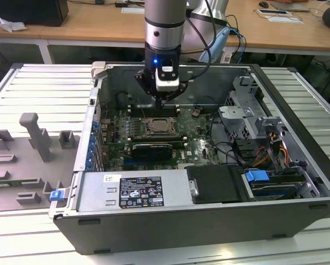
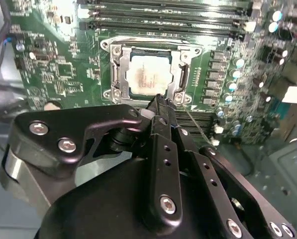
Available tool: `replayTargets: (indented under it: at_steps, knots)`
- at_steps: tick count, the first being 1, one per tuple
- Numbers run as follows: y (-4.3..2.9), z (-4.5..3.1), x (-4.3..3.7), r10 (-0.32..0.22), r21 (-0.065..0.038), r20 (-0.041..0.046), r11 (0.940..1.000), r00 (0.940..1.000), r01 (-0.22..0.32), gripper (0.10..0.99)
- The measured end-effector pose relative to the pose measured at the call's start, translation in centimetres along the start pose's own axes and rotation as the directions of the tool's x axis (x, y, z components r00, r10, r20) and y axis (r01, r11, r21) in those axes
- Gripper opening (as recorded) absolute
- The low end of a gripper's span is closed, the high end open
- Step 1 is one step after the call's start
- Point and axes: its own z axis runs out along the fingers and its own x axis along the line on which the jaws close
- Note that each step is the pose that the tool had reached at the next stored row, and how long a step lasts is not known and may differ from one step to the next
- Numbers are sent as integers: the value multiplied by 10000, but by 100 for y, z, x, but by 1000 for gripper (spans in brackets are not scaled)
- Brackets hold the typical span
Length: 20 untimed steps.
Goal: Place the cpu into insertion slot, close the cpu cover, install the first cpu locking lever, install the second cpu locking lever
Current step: 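Install the first cpu locking lever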
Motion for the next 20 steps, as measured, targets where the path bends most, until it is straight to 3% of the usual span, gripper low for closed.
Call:
replayTargets:
  at_steps: [3, 6, 13, 14, 19, 20]
  knots:
    - [0, 0, 1, -706, 20, -67, 9975, 9975, 706, 106]
    - [0, 1, 0, -1547, 22, -102, 9880, 9879, 1547, 106]
    - [0, 2, 0, -3085, 17, -165, 9512, 9511, 3085, 106]
    - [0, 2, 0, -3398, 15, -179, 9405, 9403, 3399, 106]
    - [-3, 5, 7, -4322, 1, -218, 9017, 9015, 4323, 106]
    - [-13, 5, 28, -4335, -9, -212, 9011, 9009, 4336, 106]
